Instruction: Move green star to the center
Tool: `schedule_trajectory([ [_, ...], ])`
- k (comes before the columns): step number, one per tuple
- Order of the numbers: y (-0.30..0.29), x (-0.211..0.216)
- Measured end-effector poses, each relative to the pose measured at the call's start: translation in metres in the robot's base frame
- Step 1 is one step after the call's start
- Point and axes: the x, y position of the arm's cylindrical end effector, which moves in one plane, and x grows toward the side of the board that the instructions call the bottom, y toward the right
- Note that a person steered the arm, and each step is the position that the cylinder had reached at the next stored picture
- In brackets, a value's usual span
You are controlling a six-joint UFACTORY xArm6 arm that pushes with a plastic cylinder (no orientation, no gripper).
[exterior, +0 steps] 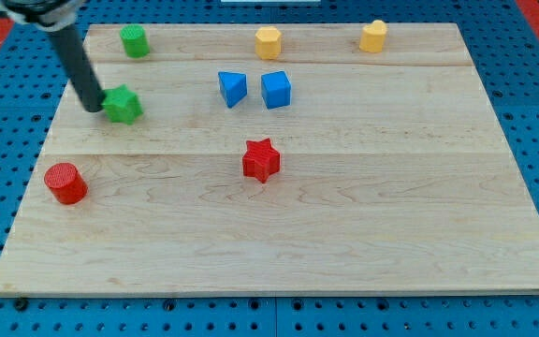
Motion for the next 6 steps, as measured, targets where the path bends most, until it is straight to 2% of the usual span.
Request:
schedule_trajectory([
  [1, 0.013, 0.025],
  [2, -0.039, 0.001],
  [3, -0.014, -0.018],
  [4, 0.085, 0.013],
  [5, 0.156, 0.049],
  [6, 0.127, -0.003],
])
